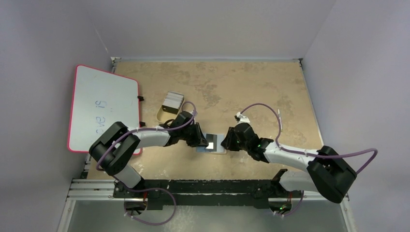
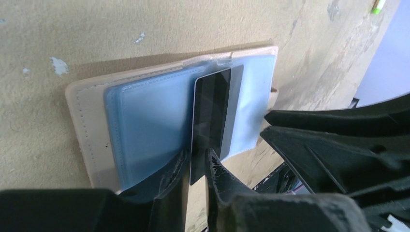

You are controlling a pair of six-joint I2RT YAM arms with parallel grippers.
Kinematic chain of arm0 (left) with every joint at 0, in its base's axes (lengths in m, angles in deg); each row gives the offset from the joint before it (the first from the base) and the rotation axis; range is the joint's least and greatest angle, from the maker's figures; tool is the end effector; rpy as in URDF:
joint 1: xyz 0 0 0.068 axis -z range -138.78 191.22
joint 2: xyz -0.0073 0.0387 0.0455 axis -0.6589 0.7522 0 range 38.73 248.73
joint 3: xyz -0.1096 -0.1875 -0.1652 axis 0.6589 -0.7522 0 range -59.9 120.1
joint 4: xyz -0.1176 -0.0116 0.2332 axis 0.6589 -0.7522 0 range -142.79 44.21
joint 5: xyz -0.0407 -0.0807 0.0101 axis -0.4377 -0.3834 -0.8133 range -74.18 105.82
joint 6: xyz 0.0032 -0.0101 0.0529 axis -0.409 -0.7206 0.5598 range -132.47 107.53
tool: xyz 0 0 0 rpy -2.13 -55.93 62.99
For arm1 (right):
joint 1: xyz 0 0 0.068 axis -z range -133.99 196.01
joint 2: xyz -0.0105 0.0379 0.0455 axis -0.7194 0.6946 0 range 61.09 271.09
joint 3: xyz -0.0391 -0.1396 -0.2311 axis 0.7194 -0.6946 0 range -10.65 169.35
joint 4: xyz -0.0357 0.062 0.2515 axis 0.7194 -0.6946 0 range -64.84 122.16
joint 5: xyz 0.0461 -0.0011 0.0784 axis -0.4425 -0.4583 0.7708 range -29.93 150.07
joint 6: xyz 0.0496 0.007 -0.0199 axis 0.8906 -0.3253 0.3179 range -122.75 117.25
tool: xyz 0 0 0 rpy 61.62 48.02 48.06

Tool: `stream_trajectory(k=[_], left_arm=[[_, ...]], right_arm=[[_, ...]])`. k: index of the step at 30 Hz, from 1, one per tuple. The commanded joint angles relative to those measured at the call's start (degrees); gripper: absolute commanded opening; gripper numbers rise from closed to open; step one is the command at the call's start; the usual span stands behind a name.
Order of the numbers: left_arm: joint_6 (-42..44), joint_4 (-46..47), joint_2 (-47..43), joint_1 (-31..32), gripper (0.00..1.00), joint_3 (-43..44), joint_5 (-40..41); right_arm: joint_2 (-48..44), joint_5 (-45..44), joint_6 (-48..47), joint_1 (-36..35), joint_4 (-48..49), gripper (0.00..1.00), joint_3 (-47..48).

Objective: Put the credit cards into the card holder
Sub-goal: Insert the credit card into the card holder.

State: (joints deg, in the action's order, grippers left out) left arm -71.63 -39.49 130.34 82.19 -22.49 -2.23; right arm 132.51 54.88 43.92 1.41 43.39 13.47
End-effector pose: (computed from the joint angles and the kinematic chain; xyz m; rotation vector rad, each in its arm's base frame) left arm 0.2130 -0.1996 0.1338 -0.2638 2.6926 -1.0721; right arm 0.1694 0.1623 0.1599 0.0952 2.3099 0.7674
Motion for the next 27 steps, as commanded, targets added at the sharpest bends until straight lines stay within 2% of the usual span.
stream_trajectory(k=[1,4,6,15,27], left_arm=[[3.09,-5.73,-2.02,0.17,0.21,4.16,5.46],[4.13,-8.78,-2.82,0.24,0.33,5.71,7.75],[4.66,-9.50,-2.72,0.27,0.35,6.57,8.42],[4.64,-7.44,-0.78,1.37,0.36,7.88,8.08],[3.95,-4.83,1.90,3.62,0.37,9.55,7.86]], right_arm=[[-2.70,-3.15,-1.72,0.39,-3.67,0.32,3.36],[-2.43,-3.68,-1.54,0.56,-4.44,0.38,3.39],[-2.55,-3.63,-1.20,0.57,-4.58,0.38,3.13],[0.60,-2.69,-0.88,0.74,-1.22,0.31,1.54],[4.78,-0.34,0.25,0.74,5.00,0.29,-0.14]])
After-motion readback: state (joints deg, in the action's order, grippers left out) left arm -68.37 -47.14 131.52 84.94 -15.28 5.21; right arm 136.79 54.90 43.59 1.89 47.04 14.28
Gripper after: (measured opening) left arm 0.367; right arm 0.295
